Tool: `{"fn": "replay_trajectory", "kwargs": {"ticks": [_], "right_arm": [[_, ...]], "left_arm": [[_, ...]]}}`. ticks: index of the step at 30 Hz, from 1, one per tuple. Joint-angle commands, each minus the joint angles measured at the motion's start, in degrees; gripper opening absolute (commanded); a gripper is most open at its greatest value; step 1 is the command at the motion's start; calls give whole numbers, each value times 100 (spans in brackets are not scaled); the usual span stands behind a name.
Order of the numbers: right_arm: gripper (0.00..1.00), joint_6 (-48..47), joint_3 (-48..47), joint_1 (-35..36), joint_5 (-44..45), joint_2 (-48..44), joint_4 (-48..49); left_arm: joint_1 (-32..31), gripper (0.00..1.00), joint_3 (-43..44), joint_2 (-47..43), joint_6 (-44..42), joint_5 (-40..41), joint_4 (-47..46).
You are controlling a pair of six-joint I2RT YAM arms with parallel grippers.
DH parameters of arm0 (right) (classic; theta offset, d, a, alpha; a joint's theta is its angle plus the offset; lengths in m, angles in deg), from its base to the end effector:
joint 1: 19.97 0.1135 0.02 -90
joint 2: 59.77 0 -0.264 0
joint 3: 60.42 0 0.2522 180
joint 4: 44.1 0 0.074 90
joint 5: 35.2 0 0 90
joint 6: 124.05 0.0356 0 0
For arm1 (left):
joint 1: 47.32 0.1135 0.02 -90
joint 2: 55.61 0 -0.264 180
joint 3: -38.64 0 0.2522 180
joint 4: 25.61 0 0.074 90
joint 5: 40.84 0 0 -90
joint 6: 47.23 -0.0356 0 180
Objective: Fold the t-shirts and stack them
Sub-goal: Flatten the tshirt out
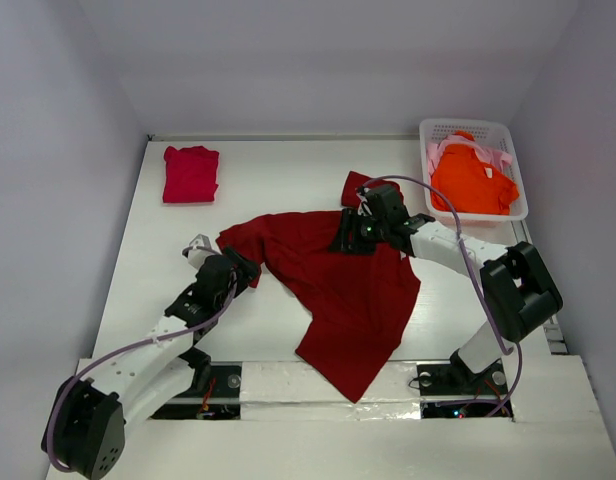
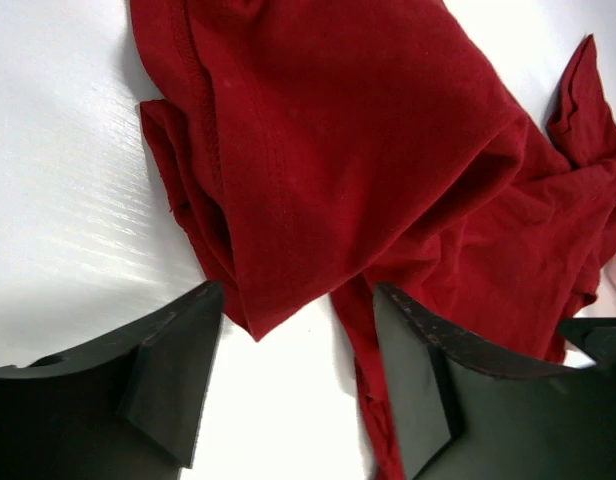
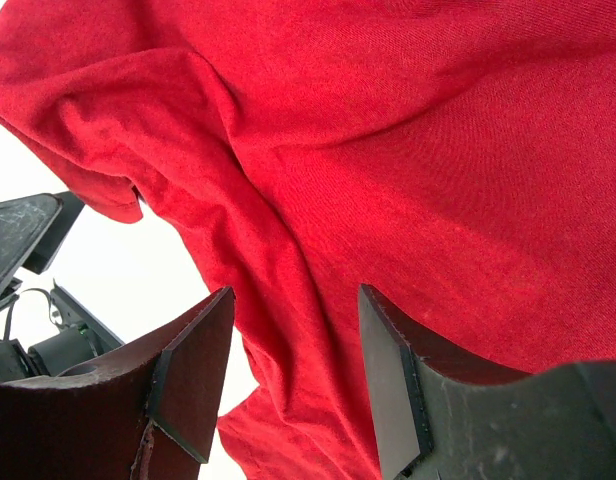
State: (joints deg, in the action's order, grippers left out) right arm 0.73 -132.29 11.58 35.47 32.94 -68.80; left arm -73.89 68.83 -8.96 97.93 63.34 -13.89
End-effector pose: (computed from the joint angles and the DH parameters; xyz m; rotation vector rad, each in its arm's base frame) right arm 0.2866 0.1898 0.2107 -0.1041 2.5182 0.9206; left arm 0.1616 -0.0711 0.1828 -0.6703 1.9970 -0.6253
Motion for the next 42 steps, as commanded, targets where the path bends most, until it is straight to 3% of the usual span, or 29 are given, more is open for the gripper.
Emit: {"fn": "replay_trajectory", "kwargs": {"ticks": [1, 6, 8, 9, 18, 28, 42], "right_arm": [[58, 11, -131, 44, -36, -200, 127], [58, 20, -131, 44, -71, -183, 154], [58, 20, -166, 44, -79, -165, 145], [58, 11, -175, 96, -79, -148, 136], [58, 107, 71, 97, -27, -121, 233], [54, 301, 423, 202, 351, -322, -83], [55, 520, 669, 492, 966, -1043, -602]], "left_arm": [[-24, 58, -148, -86, 57, 6, -384], [-24, 46, -192, 46, 13, -46, -472], [-24, 24, -192, 151, -22, -90, -534], [-24, 0, -192, 168, -49, -142, -569], [-24, 0, 132, 90, -330, -99, -288], [-24, 0, 809, -630, -734, 525, 985], [-24, 0, 1187, -921, -893, 604, 1329]]}}
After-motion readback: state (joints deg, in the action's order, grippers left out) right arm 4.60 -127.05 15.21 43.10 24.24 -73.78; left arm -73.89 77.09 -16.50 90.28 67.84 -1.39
